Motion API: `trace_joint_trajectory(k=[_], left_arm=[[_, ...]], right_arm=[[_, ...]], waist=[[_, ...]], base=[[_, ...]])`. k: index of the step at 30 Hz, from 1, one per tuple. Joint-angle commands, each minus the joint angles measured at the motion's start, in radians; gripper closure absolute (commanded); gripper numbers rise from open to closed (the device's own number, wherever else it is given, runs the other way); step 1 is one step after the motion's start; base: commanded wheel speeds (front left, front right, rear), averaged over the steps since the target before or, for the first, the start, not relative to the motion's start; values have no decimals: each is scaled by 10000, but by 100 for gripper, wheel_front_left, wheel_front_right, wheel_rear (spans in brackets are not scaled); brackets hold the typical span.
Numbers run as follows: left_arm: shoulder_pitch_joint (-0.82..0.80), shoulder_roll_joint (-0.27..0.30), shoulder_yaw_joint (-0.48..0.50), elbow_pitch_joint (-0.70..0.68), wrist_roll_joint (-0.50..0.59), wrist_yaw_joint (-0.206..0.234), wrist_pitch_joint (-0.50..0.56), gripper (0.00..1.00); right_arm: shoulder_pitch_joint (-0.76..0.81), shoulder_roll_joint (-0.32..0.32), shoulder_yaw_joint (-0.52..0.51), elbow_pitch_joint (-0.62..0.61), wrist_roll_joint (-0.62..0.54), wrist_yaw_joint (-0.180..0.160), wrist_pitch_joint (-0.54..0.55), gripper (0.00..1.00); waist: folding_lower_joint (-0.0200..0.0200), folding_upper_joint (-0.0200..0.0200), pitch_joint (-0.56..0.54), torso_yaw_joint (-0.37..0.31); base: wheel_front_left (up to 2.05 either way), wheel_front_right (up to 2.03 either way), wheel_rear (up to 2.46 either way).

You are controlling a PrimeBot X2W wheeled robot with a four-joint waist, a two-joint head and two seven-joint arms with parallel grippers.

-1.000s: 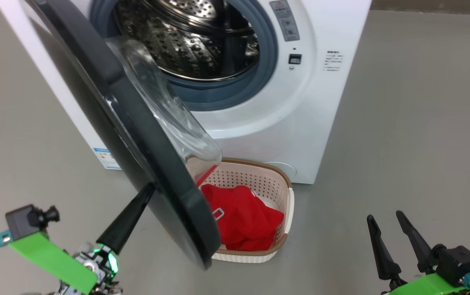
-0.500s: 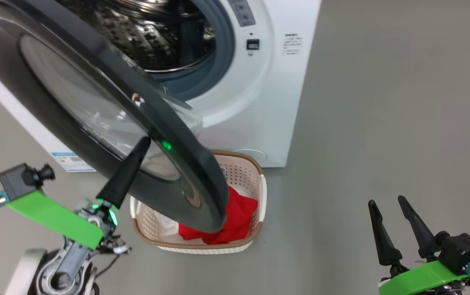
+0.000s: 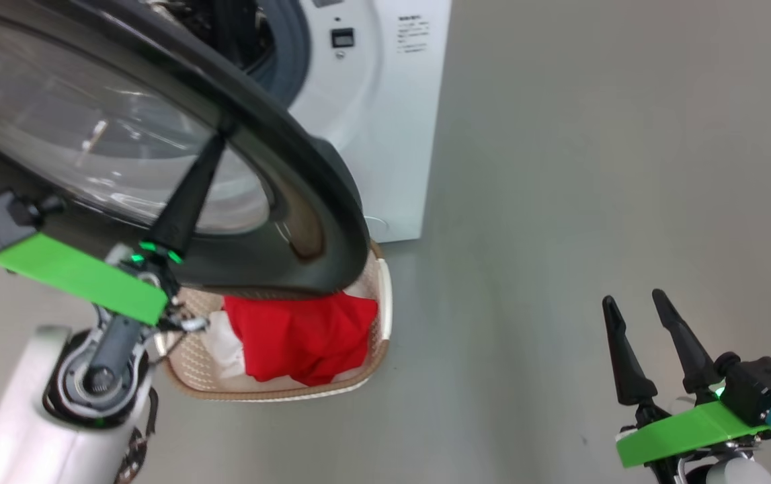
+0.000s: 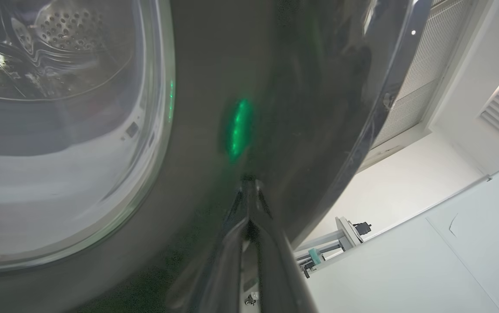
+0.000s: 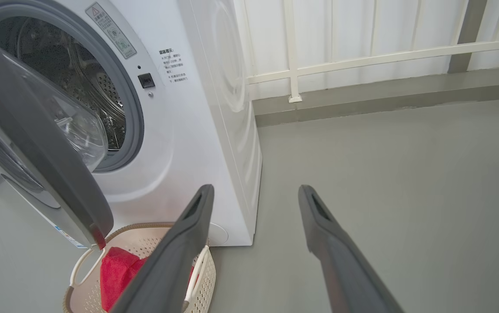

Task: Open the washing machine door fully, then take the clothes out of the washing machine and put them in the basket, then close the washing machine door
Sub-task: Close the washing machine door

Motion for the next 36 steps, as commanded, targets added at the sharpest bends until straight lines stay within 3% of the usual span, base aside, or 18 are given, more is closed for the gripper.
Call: trace_joint_trajectory(k=[1, 16, 36], left_arm=[[-497, 346, 315, -169, 125, -67, -114, 100], [-1853, 1194, 40, 1212, -27, -67, -1609, 100], [586, 1474, -714, 651, -561, -67, -2880, 100]], right_arm=[[-321, -46, 152, -269, -109, 65, -67, 0], [-589, 74, 46, -296, 11, 65, -67, 0], [-205, 79, -79, -141, -82, 65, -67, 0]], waist=[[0, 0, 290, -332], [0, 0, 661, -1183], [0, 0, -312, -179]], base=[[0, 0, 0], [0, 0, 0], [0, 0, 0]])
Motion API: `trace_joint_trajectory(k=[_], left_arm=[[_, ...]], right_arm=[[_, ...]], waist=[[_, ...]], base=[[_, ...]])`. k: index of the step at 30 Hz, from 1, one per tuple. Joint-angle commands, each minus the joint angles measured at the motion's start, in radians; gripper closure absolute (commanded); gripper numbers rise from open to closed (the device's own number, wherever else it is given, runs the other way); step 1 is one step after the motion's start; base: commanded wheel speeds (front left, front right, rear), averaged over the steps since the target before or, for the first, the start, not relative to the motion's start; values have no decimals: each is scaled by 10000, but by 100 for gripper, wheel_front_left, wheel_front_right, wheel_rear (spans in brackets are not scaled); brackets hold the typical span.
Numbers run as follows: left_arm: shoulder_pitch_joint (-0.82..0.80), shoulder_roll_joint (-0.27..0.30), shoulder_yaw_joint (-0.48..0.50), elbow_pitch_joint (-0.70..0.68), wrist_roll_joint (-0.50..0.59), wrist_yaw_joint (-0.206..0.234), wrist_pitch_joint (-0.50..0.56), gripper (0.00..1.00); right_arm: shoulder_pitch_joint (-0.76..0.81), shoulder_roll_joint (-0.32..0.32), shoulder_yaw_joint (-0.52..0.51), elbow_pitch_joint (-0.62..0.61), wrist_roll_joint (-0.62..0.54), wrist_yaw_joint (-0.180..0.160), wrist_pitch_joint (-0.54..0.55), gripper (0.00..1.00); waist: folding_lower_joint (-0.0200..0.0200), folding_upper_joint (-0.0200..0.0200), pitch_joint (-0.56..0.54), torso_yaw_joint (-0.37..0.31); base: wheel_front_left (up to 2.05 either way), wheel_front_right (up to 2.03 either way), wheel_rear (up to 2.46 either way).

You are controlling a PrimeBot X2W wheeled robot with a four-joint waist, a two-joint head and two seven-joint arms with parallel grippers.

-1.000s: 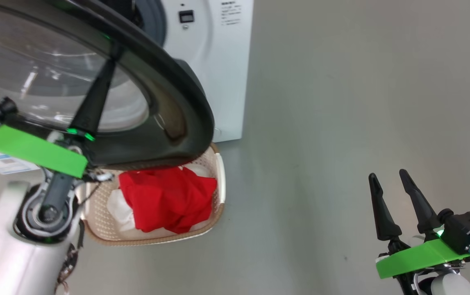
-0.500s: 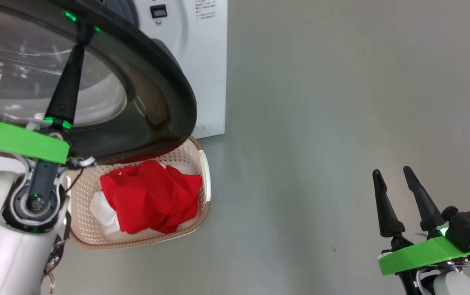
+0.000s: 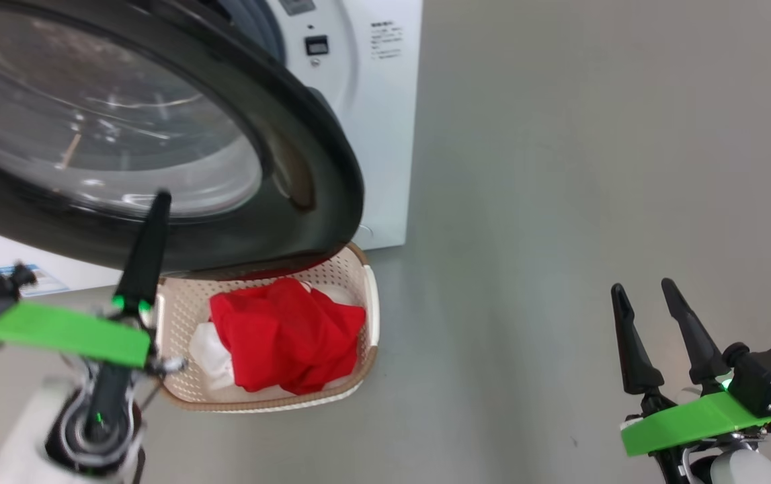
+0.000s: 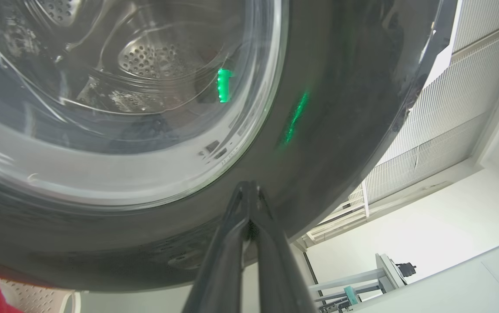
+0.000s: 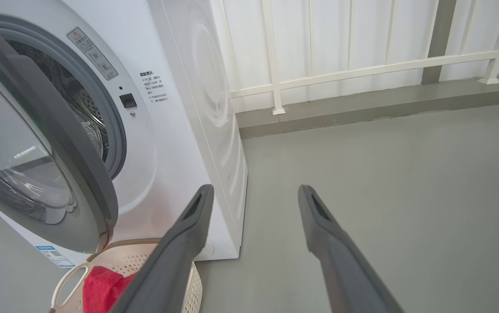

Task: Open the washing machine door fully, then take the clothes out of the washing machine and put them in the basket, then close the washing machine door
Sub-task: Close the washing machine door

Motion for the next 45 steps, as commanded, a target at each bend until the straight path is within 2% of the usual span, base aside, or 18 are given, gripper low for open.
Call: trace_joint_trajectory(k=[1, 7, 13, 14, 18, 19, 22, 23, 24, 25, 26, 32, 39, 44, 45], left_arm=[[121, 401, 345, -264, -102, -67, -117, 100], [1271, 476, 269, -304, 107, -67, -412, 100], [2277, 545, 158, -18, 800, -67, -616, 100], [2431, 523, 182, 20, 856, -67, -628, 98], [3000, 384, 644, 174, 1226, -67, -644, 77], [3145, 325, 822, 196, 1359, -67, -645, 67], [3596, 166, 1225, 227, 1702, -67, -646, 53], [3747, 127, 1318, 229, 1855, -67, -647, 32], [3892, 94, 1404, 238, 2017, -67, -647, 16], [4017, 70, 1502, 261, 2210, -67, -647, 4], [4130, 42, 1593, 285, 2407, -67, -647, 0], [4662, -168, 2235, 298, 3553, -67, -648, 0], [4936, -540, 3092, 153, 5835, -67, -648, 0], [5144, -830, 3588, -147, 8043, -67, -649, 0], [5144, -830, 3588, -147, 8043, -67, -649, 0]], right_arm=[[86, -40, 197, -190, -103, 65, -65, 0], [325, -69, 192, -117, -142, 65, -65, 0], [600, -106, 120, -34, -118, 65, -65, 0], [650, -109, 106, -31, -114, 65, -65, 0], [841, -125, 9, -29, -98, 65, -65, 0], [887, -127, -2, -31, -98, 65, -65, 0], [1042, -138, -24, -28, -96, 65, -65, 0], [1095, -142, -31, -26, -94, 65, -65, 0], [1150, -146, -39, -23, -93, 65, -65, 0], [1202, -154, -51, -19, -88, 65, -65, 0], [1251, -164, -61, -15, -81, 65, -65, 0], [1516, -236, -121, -35, -49, 65, -65, 0], [1644, -249, -326, -124, 25, 65, -65, 0], [1656, -244, -504, -214, 33, 65, -65, 0], [1656, -244, -504, -214, 33, 65, -65, 0]], waist=[[0, 0, -251, 253], [0, 0, -617, 646], [0, 0, -1006, 966], [0, 0, -1065, 1012], [0, 0, -1252, 1199], [0, 0, -1296, 1226], [0, 0, -1449, 1305], [0, 0, -1499, 1327], [0, 0, -1547, 1350], [0, 0, -1599, 1374], [0, 0, -1643, 1395], [0, 0, -1831, 1460], [0, 0, -1871, 1506], [0, 0, -1894, 1491], [0, 0, -1894, 1491]], base=[[0, 0, 0], [0, 0, 0], [0, 0, 0], [0, 0, 0], [0, 0, 0], [0, 0, 0], [0, 0, 0], [0, 0, 0], [0, 0, 0], [0, 0, 0], [0, 0, 0], [0, 0, 0], [0, 0, 0], [0, 0, 0], [0, 0, 0]])
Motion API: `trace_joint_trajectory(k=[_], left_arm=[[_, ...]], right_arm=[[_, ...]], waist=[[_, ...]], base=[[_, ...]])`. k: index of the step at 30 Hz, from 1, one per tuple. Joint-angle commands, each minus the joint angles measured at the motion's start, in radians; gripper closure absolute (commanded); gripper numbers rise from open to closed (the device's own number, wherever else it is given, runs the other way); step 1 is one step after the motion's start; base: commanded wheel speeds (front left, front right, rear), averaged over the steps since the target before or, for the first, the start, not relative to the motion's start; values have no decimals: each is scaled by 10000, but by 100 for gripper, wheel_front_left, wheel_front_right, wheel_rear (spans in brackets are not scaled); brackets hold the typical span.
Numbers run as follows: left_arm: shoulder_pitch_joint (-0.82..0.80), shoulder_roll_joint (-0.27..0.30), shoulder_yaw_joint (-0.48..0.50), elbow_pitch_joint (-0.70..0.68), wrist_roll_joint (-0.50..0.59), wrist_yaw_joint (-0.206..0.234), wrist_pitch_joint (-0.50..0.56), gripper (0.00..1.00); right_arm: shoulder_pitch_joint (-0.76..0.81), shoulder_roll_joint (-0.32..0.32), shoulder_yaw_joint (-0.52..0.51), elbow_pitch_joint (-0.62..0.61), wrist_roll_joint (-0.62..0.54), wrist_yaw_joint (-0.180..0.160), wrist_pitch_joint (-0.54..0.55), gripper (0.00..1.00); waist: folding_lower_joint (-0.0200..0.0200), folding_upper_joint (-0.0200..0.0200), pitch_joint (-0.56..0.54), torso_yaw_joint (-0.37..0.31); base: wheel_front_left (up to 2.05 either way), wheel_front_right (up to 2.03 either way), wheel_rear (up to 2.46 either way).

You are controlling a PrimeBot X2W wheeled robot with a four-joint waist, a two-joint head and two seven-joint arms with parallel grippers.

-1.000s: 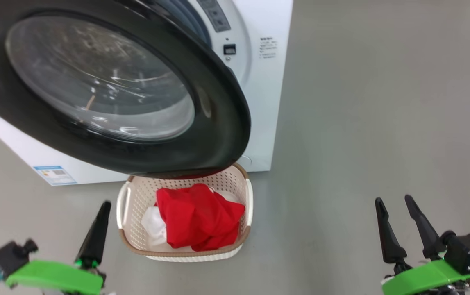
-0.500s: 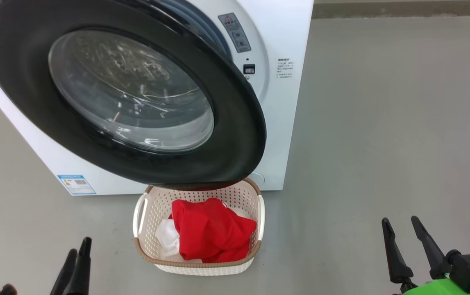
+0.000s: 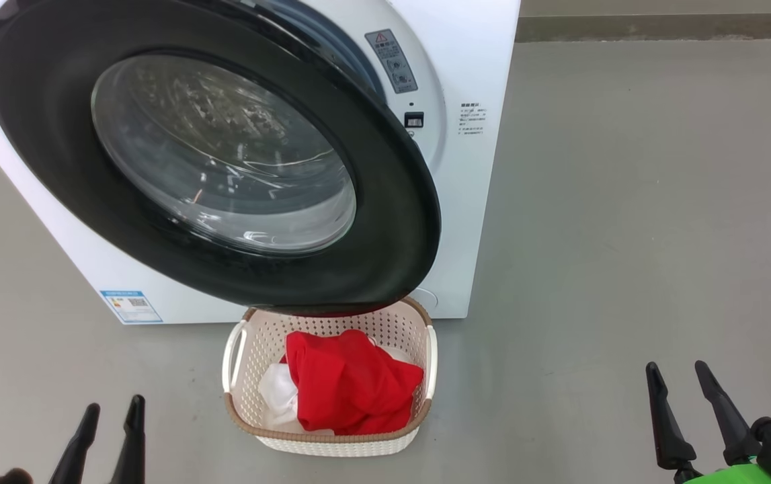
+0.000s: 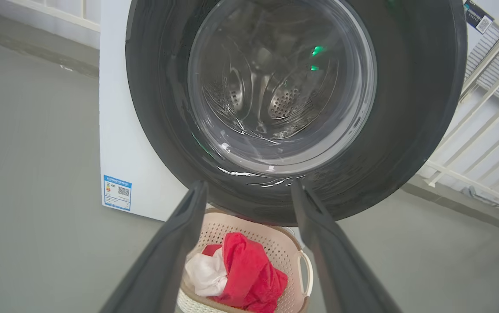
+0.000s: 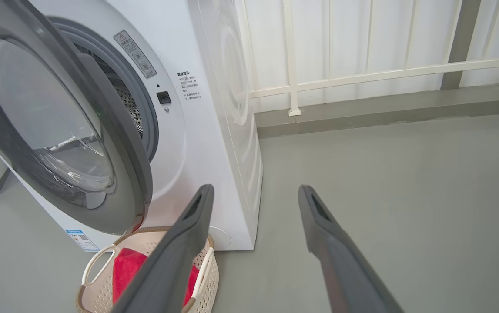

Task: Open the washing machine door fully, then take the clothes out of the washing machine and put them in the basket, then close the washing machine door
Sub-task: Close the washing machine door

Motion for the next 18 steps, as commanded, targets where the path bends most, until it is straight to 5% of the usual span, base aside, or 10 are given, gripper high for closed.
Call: trace_joint_trajectory(k=[1, 9, 18], left_arm=[[-135, 147, 438, -281, 227, -58, -119, 0], [314, -700, 1116, -943, 3515, -58, -120, 0], [476, -1209, 1321, -870, 4133, -58, -120, 0]], right_arm=[[-172, -166, 147, -295, 28, 65, -67, 0], [-131, -140, -24, -372, 26, 65, -67, 0], [-113, -89, 18, -292, -19, 65, -67, 0]], waist=[[0, 0, -7, -1], [0, 0, -64, -22], [0, 0, -52, -29]], base=[[0, 0, 0], [0, 0, 0], [0, 0, 0]])
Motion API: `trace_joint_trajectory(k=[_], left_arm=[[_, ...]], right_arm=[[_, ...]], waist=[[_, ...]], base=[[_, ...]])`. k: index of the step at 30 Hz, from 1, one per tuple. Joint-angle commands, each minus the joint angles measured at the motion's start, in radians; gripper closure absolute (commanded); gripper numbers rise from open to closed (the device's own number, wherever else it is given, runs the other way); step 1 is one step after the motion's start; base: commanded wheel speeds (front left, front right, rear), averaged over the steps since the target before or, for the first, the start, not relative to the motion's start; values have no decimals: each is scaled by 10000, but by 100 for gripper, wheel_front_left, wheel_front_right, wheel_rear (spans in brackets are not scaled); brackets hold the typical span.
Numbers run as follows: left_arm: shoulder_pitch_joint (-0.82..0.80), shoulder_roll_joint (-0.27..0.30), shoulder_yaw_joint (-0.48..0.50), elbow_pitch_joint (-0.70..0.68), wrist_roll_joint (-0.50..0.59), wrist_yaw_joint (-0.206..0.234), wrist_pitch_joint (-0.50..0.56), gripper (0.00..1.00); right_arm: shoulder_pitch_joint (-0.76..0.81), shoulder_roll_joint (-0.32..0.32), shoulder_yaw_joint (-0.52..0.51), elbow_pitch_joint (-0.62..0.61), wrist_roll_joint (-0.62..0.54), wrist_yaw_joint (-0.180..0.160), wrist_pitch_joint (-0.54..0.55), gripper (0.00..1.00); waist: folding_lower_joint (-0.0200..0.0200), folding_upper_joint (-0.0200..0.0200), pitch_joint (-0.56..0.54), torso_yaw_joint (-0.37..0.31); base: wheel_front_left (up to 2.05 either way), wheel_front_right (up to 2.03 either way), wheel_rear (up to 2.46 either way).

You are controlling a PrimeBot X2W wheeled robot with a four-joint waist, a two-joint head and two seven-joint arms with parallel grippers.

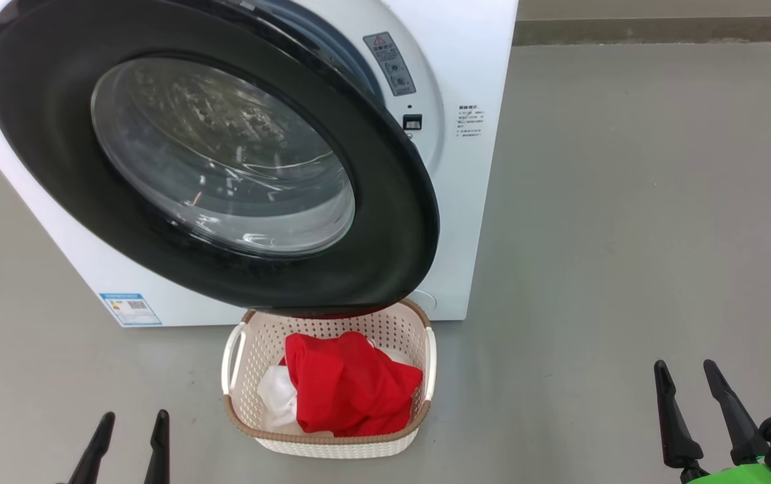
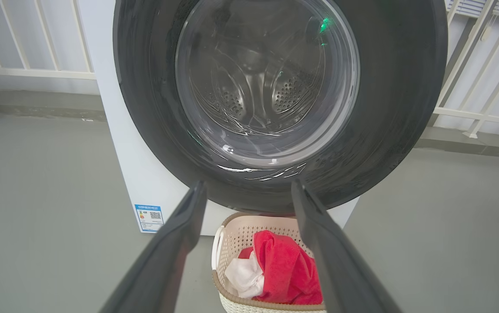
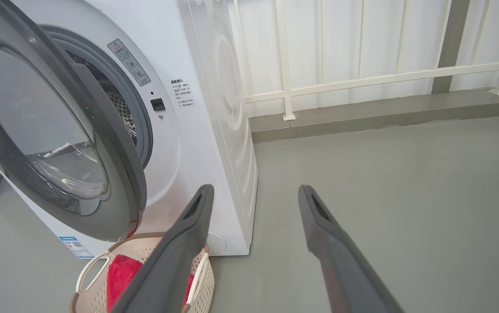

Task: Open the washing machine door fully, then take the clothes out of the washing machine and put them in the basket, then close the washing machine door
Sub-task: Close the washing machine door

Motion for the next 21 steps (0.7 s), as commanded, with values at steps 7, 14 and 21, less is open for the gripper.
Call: trace_joint_trajectory(k=[7, 14, 21], left_arm=[[-281, 145, 356, -247, 71, -54, -120, 0], [-424, -79, 116, -265, 121, -54, -120, 0], [-494, -395, -169, -308, 75, -54, -120, 0]], right_arm=[[-204, -100, 302, -240, -9, 65, -67, 0], [-458, -143, 785, -157, 106, 65, -67, 100], [-1167, -203, 1545, 4, 164, 65, -67, 100]], waist=[[0, -1, 39, 86], [0, -1, 155, 389], [0, -1, 306, 933]], base=[[0, 0, 0], [0, 0, 0], [0, 0, 0]])
